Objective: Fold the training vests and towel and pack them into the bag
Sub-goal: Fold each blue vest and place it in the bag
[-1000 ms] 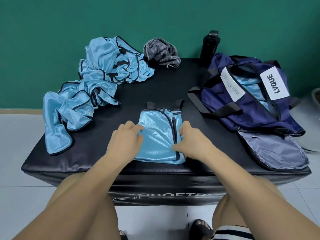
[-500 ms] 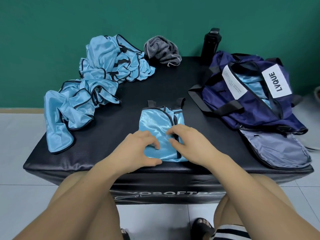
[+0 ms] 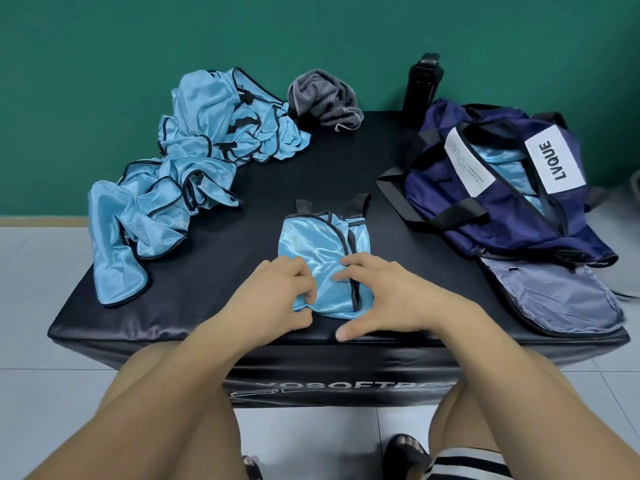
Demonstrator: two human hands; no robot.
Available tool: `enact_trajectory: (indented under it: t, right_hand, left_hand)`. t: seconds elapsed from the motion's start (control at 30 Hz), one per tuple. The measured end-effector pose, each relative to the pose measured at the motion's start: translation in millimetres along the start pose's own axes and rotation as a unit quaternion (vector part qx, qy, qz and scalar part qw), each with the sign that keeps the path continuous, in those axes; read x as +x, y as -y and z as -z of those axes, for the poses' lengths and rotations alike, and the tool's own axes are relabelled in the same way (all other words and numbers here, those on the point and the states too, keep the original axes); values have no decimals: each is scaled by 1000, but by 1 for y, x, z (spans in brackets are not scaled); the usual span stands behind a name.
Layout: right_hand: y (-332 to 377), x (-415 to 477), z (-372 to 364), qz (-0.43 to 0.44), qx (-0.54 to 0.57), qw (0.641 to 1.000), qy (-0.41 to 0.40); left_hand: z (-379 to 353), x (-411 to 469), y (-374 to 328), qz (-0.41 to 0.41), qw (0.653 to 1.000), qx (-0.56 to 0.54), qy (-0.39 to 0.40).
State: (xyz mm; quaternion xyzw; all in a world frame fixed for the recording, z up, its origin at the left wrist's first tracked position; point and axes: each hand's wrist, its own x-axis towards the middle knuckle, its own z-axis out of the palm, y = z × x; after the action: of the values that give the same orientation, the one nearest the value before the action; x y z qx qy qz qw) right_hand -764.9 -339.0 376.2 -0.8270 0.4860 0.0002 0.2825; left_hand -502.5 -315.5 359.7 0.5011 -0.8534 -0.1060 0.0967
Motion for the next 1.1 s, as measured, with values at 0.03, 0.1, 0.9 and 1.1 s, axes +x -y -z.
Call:
enact_trajectory:
  t: [0.03, 0.1, 0.9, 1.1]
  right_hand:
    - [-1, 0, -1, 2, -15, 1000, 9]
    - [0, 0, -3, 11, -38, 999, 3]
    - [-15, 33, 1, -108, 289, 896, -319]
    - [-9, 34, -2, -124, 303, 885, -331]
  left_hand:
    - [0, 1, -1, -1, 1000, -3, -2]
    - [0, 1, -3, 6, 1000, -13, 0]
    - [21, 12, -2, 191, 872, -440, -93]
    - [9, 15, -12, 151, 936, -316, -48]
